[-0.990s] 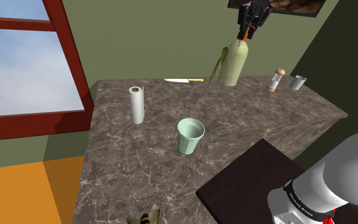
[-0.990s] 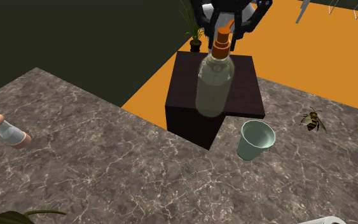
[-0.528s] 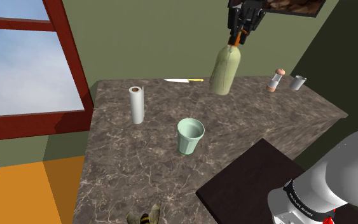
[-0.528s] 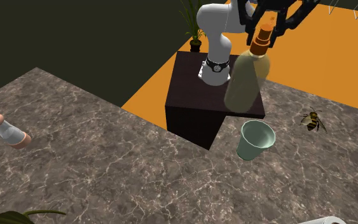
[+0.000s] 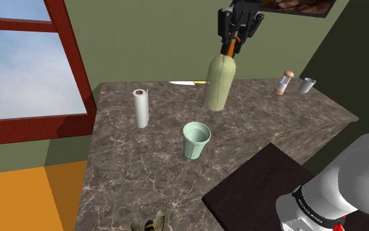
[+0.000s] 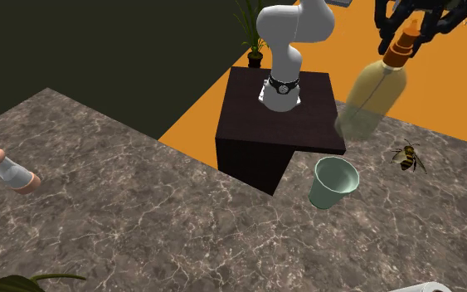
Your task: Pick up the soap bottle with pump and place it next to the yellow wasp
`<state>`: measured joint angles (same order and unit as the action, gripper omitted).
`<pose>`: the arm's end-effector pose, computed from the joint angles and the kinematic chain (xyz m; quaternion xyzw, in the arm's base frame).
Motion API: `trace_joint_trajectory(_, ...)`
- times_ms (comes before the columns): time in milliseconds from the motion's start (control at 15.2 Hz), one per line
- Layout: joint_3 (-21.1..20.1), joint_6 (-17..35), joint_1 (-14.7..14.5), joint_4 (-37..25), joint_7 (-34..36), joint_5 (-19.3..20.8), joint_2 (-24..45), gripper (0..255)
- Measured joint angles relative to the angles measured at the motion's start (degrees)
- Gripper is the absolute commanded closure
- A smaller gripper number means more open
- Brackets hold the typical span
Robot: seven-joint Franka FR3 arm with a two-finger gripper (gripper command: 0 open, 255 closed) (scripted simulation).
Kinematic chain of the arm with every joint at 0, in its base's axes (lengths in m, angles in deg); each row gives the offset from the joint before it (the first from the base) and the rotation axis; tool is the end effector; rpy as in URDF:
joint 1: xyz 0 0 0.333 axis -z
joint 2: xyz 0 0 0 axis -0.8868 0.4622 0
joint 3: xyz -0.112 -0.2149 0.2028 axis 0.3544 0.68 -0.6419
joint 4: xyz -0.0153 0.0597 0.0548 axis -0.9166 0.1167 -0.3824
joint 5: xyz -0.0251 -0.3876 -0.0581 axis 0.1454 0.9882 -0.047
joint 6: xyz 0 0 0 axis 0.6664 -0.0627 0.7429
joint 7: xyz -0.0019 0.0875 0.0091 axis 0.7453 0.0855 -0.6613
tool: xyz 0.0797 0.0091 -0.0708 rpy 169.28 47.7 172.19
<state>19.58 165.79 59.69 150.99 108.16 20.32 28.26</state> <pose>0.4145 0.1225 0.6429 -0.9979 0.0635 0.0008 0.0125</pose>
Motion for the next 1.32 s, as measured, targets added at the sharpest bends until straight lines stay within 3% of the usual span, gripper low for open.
trace_joint_trajectory(660, -10.6, 0.6, -4.6, -3.0, 14.8, -2.9, 2.4, 255)
trace_joint_trajectory(1320, -21.6, 0.5, -8.6, -13.0, 30.6, -1.1, 11.7, 255)
